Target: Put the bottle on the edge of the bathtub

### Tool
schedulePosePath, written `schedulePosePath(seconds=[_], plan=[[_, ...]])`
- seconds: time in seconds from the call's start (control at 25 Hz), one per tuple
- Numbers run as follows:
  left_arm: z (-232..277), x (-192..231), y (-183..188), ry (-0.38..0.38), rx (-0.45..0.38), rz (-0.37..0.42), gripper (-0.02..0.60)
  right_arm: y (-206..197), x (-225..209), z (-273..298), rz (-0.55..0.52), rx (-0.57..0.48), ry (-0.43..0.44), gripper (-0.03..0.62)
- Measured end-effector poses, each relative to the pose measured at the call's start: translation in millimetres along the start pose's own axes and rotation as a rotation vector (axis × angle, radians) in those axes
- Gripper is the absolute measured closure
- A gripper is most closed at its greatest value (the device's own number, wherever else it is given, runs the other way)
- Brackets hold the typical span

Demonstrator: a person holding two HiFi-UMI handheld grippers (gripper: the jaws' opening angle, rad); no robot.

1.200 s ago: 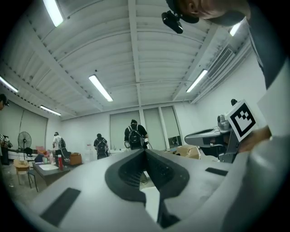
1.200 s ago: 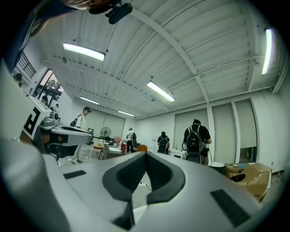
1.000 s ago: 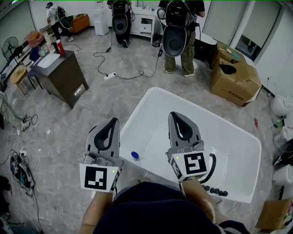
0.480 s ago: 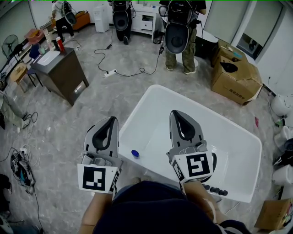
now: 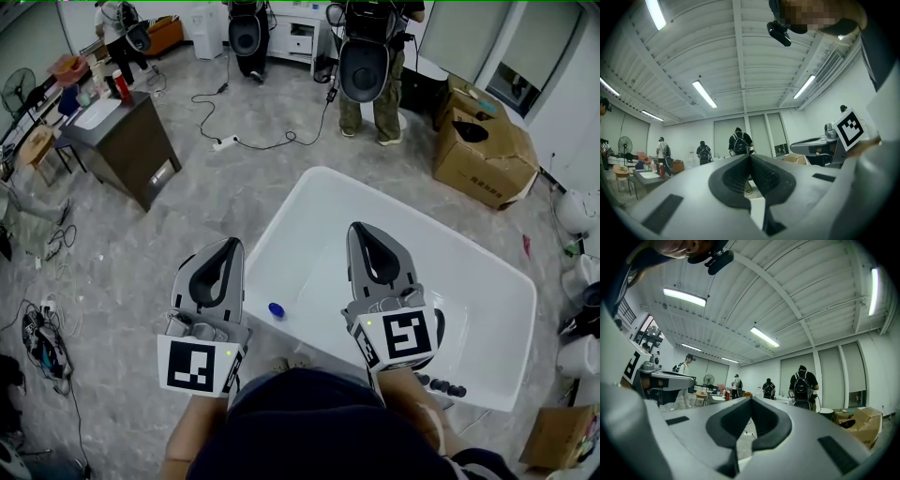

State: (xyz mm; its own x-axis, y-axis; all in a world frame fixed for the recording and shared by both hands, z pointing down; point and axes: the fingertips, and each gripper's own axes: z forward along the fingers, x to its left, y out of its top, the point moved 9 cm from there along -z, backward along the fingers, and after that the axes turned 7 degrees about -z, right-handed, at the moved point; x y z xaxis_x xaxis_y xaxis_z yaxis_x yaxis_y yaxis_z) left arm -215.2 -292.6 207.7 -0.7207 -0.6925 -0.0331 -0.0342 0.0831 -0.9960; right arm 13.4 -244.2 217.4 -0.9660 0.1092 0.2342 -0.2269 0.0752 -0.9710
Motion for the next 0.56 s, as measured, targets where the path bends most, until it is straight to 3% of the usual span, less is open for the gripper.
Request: schedulePosePath(seconds=[0.56], plan=[[2.5,9.2,-14.5,-0.036,0.021,-0.02,0.558,-6.9,13.5,3.1,0.005,0.018,0.007,0.566]])
